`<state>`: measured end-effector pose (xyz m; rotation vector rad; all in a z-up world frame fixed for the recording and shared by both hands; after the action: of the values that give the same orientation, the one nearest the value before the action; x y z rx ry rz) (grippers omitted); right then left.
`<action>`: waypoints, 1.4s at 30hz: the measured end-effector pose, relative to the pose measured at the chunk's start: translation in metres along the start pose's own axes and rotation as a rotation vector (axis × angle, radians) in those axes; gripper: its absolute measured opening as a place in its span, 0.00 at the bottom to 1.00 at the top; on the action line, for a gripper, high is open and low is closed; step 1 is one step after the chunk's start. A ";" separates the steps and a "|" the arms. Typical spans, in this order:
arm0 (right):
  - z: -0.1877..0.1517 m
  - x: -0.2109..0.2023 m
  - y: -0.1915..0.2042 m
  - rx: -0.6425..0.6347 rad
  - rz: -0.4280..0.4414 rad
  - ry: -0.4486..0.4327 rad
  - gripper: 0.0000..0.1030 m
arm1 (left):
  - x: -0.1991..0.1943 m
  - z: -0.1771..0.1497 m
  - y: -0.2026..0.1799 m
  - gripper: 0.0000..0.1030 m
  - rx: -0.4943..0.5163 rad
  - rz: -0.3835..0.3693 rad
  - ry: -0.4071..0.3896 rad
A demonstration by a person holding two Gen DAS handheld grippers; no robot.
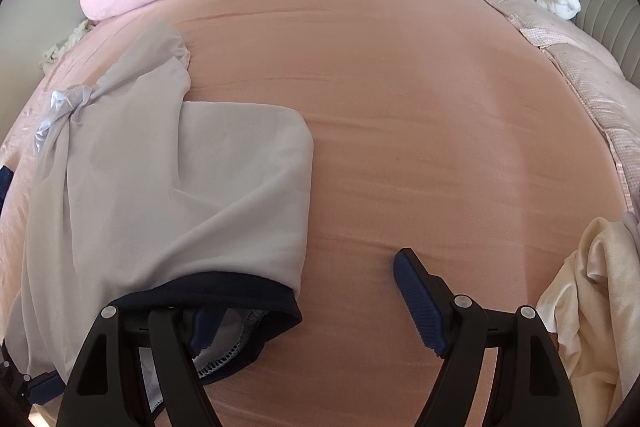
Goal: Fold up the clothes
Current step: 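Fold the navy hem over the shirt body with the left gripper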
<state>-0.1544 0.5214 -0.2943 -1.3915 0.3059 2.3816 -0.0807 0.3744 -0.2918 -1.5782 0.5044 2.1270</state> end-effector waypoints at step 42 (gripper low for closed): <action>-0.035 -0.048 0.028 0.101 -0.076 -0.050 0.20 | -0.058 -0.037 0.130 0.44 0.098 0.323 -0.274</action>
<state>-0.1164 0.4734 -0.2697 -1.2736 0.3480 2.3027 -0.1082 0.2381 -0.2424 -1.1901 0.7984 2.4641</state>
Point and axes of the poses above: each gripper's, at about its wrist camera, not at the fingertips, and x roughly the way its jaws point, y to its left, z to its top, the point moved 5 cm from there along x, roughly the way its jaws point, and after that the axes turned 2 degrees about -z, right-handed, at the moved point
